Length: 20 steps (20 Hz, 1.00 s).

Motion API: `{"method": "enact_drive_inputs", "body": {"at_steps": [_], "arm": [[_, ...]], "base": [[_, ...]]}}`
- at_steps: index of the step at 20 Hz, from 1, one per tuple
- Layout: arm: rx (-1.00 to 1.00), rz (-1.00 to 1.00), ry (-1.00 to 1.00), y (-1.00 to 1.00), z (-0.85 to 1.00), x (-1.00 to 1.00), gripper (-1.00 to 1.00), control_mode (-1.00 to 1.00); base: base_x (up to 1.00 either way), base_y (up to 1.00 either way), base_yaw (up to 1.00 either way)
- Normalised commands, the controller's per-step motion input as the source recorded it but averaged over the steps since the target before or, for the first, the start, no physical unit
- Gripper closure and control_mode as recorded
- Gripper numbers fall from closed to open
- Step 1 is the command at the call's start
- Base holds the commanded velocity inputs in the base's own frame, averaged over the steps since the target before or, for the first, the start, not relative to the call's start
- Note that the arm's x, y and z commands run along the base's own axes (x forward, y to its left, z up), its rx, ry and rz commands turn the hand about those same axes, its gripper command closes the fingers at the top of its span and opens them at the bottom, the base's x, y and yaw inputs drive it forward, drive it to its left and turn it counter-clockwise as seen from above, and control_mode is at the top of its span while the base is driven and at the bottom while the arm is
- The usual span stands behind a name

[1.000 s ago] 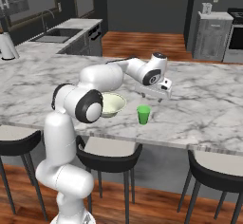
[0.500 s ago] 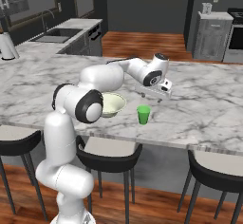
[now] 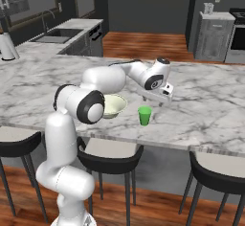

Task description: Place the cup inside the bowl on the dining table and move the bowl to any counter.

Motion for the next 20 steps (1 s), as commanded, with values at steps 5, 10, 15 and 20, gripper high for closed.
{"method": "enact_drive_inputs", "body": {"at_steps": [5,10,15,20], "arm": [[0.0,0.0,-0.02,0.0,-0.2,0.0,-1.0,-1.0],[0.0,0.0,-0.01,0.0,-0.14,0.0,-1.0,-1.0],[0.0,0.0,0.0,0.0,-0.07,0.0,-1.0,-1.0],[0.0,0.0,0.0,0.0,-0.05,0.0,-1.0,-1.0]], "base": [[0.0,0.0,0.0],[0.0,0.0,0.0],[0.0,0.0,0.0],[0.0,0.0,0.0]]}}
